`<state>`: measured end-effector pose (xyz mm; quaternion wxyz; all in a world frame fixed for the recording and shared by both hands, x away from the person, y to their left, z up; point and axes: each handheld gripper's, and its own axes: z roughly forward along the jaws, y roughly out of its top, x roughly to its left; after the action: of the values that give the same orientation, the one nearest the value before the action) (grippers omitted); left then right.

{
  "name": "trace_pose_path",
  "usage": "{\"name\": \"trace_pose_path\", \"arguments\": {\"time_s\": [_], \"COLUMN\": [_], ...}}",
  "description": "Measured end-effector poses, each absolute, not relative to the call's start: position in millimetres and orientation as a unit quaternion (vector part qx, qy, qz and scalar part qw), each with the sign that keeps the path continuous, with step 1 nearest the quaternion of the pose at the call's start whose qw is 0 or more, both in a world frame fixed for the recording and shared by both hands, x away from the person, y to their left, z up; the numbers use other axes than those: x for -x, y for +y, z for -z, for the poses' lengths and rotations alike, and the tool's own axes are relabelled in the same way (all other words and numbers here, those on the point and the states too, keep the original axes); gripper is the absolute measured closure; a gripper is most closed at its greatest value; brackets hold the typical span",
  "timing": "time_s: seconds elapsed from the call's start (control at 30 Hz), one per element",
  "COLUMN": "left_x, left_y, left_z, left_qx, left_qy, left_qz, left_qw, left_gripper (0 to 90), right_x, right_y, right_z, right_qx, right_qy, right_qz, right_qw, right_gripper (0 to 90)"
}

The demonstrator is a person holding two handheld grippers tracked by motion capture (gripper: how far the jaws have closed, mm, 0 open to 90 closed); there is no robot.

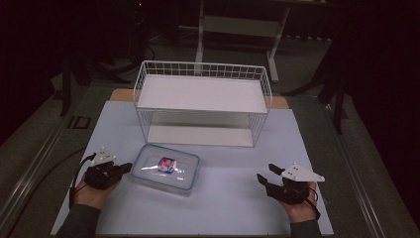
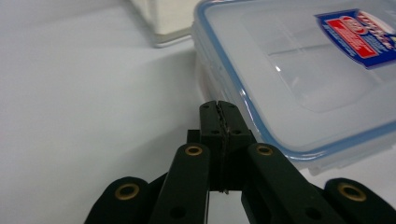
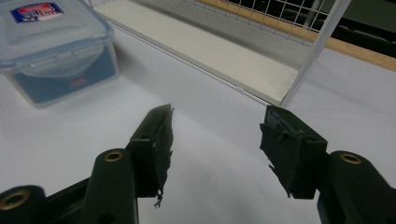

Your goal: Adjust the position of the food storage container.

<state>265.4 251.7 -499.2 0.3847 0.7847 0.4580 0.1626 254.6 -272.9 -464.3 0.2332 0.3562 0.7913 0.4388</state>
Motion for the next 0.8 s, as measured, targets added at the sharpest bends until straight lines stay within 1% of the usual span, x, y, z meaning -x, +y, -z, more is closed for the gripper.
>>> {"name": "trace_pose_path", "arguments": {"time_s": [0.27,0.47,0.67,0.8], "left_x": [-261,-256,-255,-254], "left_y": [215,194,183,181], "left_z": [497,496,496,496], "left_qx": [-0.811,-0.823,-0.832,-0.834], "left_qy": [0.415,0.392,0.369,0.367], "left_qz": [-0.143,-0.126,-0.101,-0.107], "left_qw": [0.385,0.39,0.402,0.399], "left_gripper": [89.5,89.5,89.5,88.5], "right_x": [-255,-256,-256,-257], "right_y": [-270,-269,-267,-266], "right_z": [464,465,465,465], "right_qx": [-0.353,-0.351,-0.352,-0.352], "right_qy": [0.794,0.795,0.794,0.794], "right_qz": [-0.439,-0.439,-0.442,-0.443], "right_qw": [0.231,0.228,0.224,0.221], "right_gripper": [42.9,42.8,42.7,42.3]}}
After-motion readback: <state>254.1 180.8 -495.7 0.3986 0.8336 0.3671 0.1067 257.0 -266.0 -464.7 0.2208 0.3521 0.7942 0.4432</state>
